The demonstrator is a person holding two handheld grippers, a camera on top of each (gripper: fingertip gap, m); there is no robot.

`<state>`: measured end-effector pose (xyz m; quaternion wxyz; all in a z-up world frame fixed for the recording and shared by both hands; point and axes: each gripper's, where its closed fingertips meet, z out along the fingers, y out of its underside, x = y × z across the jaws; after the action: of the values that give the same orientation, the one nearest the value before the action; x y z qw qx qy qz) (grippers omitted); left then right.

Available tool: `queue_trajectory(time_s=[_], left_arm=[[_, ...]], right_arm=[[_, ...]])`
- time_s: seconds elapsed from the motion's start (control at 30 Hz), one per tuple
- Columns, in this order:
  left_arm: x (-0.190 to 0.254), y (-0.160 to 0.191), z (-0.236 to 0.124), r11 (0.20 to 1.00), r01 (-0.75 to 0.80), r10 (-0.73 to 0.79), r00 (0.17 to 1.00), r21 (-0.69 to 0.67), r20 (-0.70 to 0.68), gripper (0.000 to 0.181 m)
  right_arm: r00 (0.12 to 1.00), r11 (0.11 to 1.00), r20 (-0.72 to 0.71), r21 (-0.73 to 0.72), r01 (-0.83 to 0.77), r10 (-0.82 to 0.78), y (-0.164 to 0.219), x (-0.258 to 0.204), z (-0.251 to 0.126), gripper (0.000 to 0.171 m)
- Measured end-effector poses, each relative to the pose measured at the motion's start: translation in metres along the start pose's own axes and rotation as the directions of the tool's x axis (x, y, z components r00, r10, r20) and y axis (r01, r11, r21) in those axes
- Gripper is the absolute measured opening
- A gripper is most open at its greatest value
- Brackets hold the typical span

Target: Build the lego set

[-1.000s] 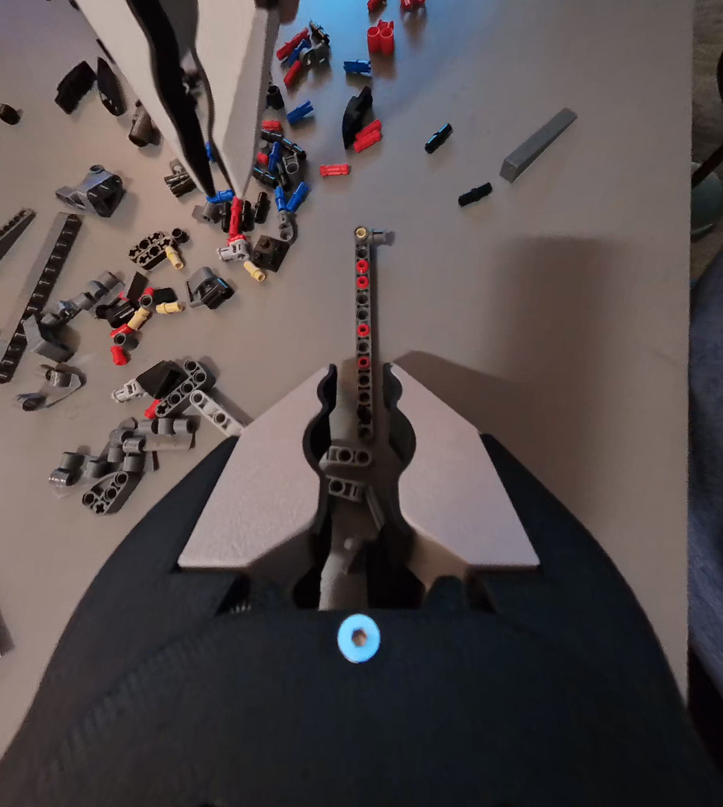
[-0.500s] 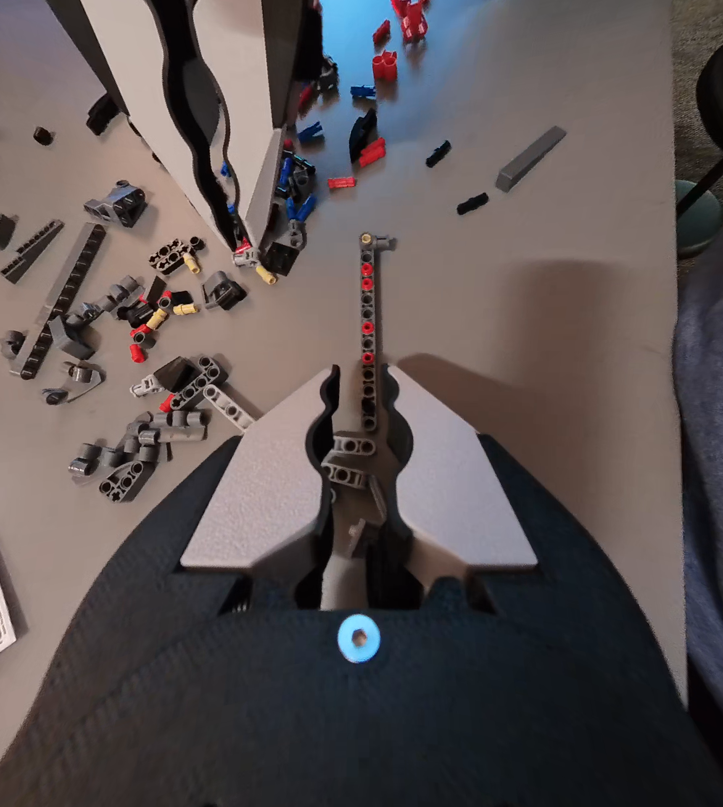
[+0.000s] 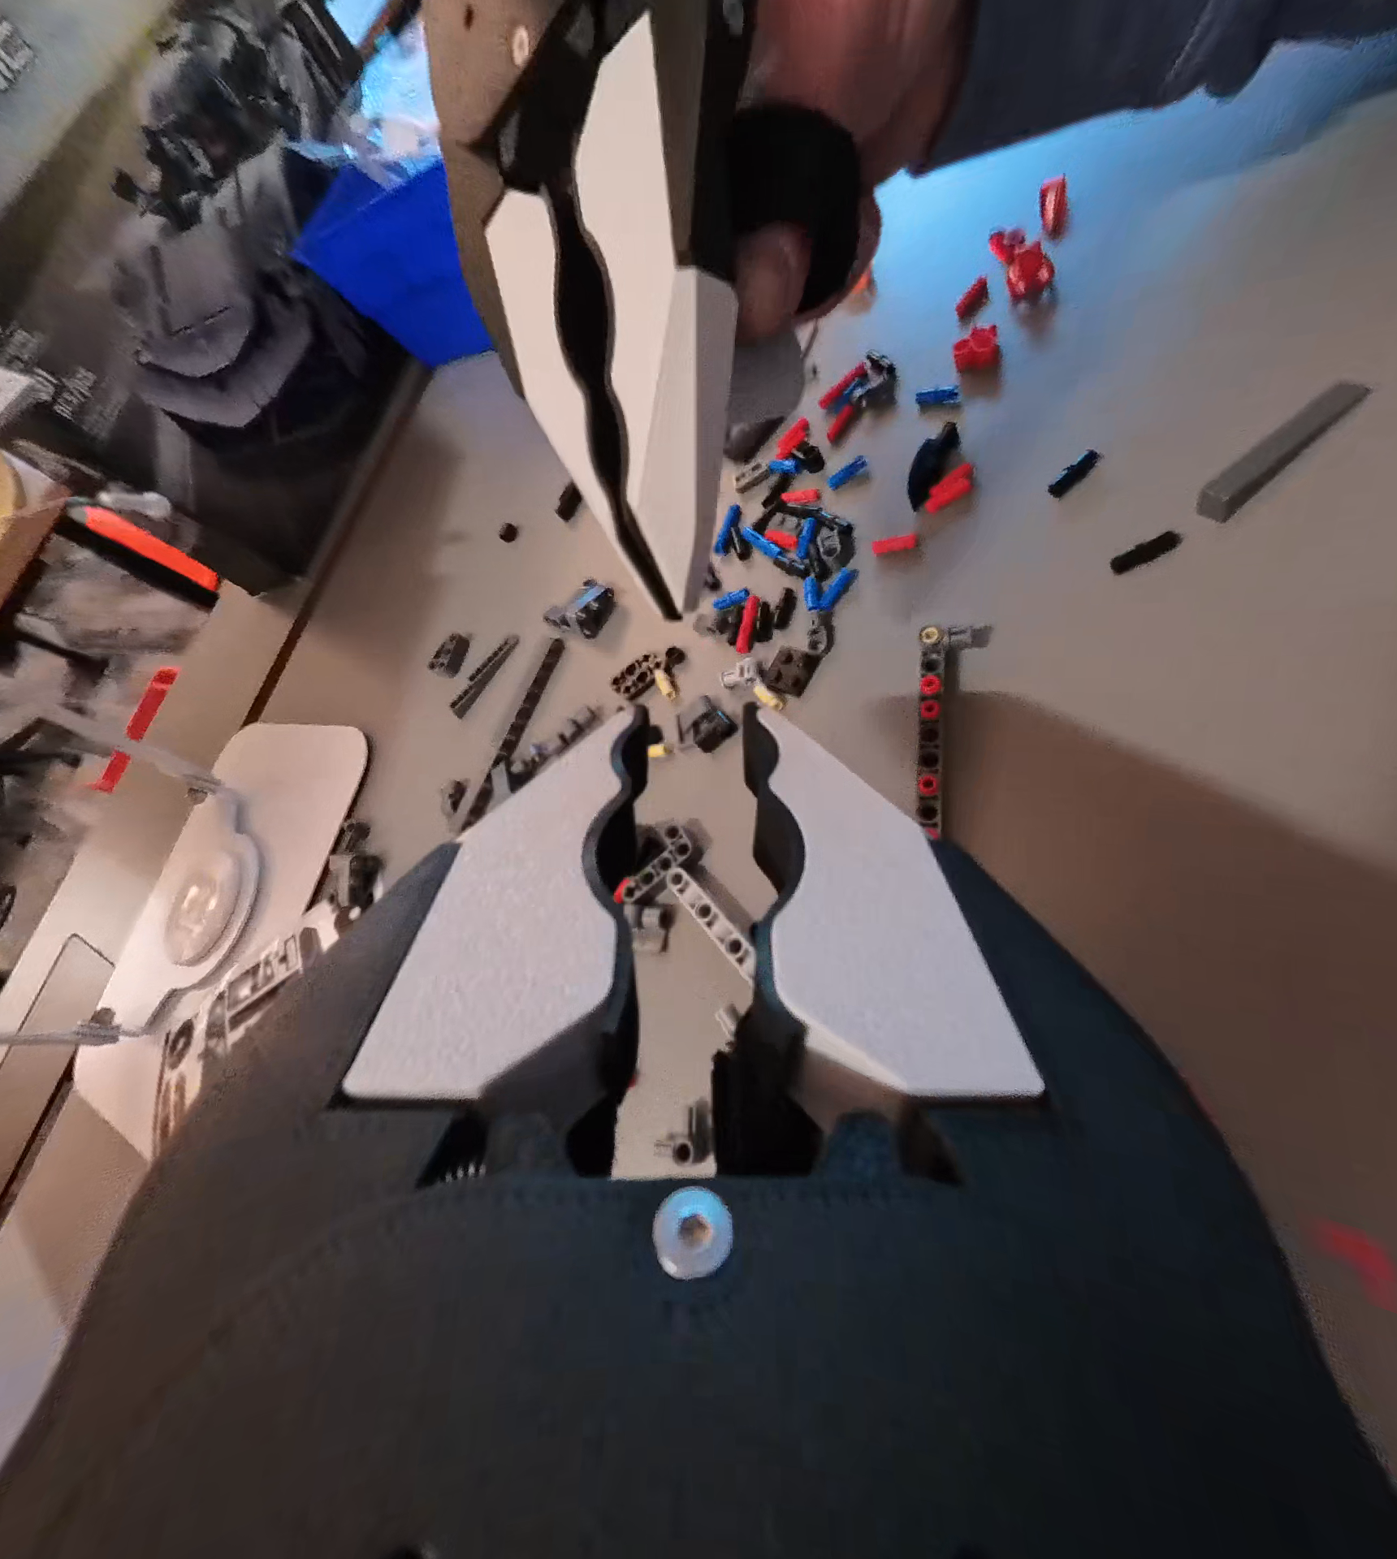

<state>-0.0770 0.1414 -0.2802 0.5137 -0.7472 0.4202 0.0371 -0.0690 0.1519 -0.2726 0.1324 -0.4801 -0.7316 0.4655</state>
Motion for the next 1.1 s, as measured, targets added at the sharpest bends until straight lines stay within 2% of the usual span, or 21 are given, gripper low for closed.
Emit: queue_trajectory(time_s=[0.07,0.17,0.33,0.5,0.67,0.77,0.87,0.97,1.1], left_arm=[[0.004,0.014,0.008,0.998,-0.008,0.007,1.000,-0.055,-0.021,0.017],[-0.001,0.029,0.006,0.998,0.011,-0.011,1.000,-0.070,-0.002,0.010],[-0.025,0.036,-0.006,0.987,0.161,-0.161,0.987,-0.008,0.006,0.010],[-0.053,0.036,-0.045,0.957,0.286,-0.287,0.958,0.044,0.022,0.010],[-0.056,0.035,-0.109,0.924,0.376,-0.380,0.922,0.068,0.076,0.011],[-0.046,0.052,-0.152,0.912,0.410,-0.409,0.902,0.017,0.142,0.011],[-0.016,0.073,-0.186,0.888,0.456,-0.444,0.883,-0.059,0.154,0.012],[0.019,0.089,-0.202,0.879,0.456,-0.435,0.886,-0.140,0.158,0.011],[0.046,0.092,-0.205,0.867,0.478,-0.468,0.878,-0.138,0.099,0.010]], right_arm=[[0.999,0.998,-0.045,-0.056,0.006,-0.009,0.011,0.003,0.006,0.000],[0.997,0.998,-0.074,-0.057,0.013,-0.017,0.014,-0.002,0.005,0.000],[0.994,1.000,-0.105,-0.009,0.016,-0.017,0.011,-0.002,0.002,0.000],[0.994,0.998,-0.097,0.021,0.055,-0.053,0.007,-0.001,0.008,0.000],[0.993,0.996,-0.077,0.028,0.088,-0.086,0.004,-0.003,0.021,0.000],[0.992,0.995,-0.084,0.020,0.100,-0.098,0.004,-0.007,0.024,0.000],[0.988,0.992,-0.096,0.020,0.124,-0.122,-0.002,-0.018,0.027,0.000],[0.983,0.988,-0.102,-0.003,0.154,-0.154,-0.006,-0.035,0.034,0.000],[0.981,0.987,-0.109,0.009,0.163,-0.161,-0.008,-0.052,0.040,0.000]])
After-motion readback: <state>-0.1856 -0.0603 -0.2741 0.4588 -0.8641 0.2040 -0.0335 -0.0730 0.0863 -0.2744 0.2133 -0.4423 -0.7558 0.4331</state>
